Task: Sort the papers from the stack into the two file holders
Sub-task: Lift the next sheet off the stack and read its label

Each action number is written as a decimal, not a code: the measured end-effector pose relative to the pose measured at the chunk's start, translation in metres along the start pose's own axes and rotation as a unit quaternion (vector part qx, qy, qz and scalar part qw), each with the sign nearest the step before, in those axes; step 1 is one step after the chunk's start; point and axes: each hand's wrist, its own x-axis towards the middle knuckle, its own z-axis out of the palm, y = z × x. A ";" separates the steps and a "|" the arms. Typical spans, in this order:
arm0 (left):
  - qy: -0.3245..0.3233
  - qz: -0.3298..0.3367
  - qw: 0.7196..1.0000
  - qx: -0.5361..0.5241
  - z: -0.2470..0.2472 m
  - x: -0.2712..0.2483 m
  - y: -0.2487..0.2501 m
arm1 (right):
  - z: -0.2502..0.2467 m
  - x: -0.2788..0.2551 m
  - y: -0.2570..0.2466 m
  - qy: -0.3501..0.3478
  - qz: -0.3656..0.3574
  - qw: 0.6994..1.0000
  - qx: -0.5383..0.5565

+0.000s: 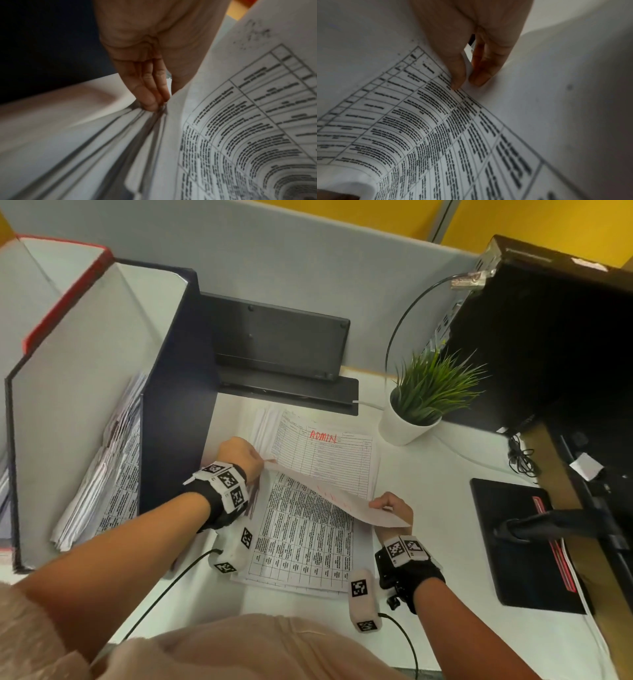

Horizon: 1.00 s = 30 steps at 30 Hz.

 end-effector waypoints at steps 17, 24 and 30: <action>0.037 0.159 0.987 0.000 0.008 -0.009 -0.009 | 0.004 0.004 0.000 0.039 0.091 0.977 0.190; 0.059 0.185 0.950 -0.243 0.020 -0.026 -0.021 | -0.002 0.000 -0.004 0.002 -0.019 0.999 -0.034; -0.017 0.121 0.951 -0.284 0.014 -0.023 -0.020 | -0.003 0.006 -0.010 -0.035 -0.015 0.998 -0.044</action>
